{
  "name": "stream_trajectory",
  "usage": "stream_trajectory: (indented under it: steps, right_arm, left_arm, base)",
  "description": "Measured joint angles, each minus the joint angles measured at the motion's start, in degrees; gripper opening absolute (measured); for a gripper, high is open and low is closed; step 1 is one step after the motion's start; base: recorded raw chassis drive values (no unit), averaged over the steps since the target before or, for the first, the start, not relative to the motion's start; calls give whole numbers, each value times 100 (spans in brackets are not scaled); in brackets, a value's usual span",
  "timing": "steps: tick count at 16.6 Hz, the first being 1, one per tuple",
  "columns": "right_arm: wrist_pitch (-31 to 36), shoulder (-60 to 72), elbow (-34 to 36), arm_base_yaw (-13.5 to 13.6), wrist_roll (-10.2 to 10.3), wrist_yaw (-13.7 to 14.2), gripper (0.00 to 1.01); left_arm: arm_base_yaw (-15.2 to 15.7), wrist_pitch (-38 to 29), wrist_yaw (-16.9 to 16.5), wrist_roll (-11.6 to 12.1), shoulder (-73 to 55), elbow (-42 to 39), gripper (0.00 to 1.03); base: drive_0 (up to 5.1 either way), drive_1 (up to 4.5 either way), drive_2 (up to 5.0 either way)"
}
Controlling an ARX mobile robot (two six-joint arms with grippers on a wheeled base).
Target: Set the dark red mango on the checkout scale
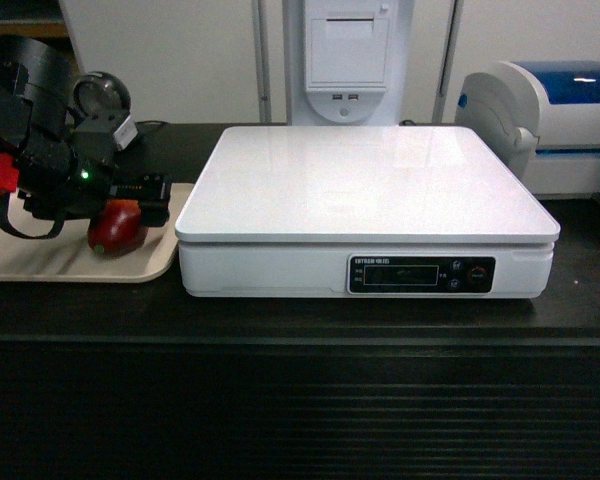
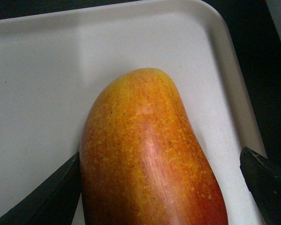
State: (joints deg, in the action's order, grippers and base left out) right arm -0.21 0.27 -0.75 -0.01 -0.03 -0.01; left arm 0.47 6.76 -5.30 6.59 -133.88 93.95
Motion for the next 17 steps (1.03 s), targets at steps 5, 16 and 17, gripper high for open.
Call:
stream_trajectory:
  steps: [5,16,17]
  right_arm:
    - [0,0,0,0,0,0,98]
    - [0,0,0,0,0,0,98]
    - [0,0,0,0,0,0,98]
  left_arm:
    - [87,140,52,98,-291,195,98]
    - [205,-310,-70,133,24,-341,59]
    - [199,-398,-74,133,168,-494,59]
  base:
    - [0,0,0]
    - [0,0,0]
    - [0,0,0]
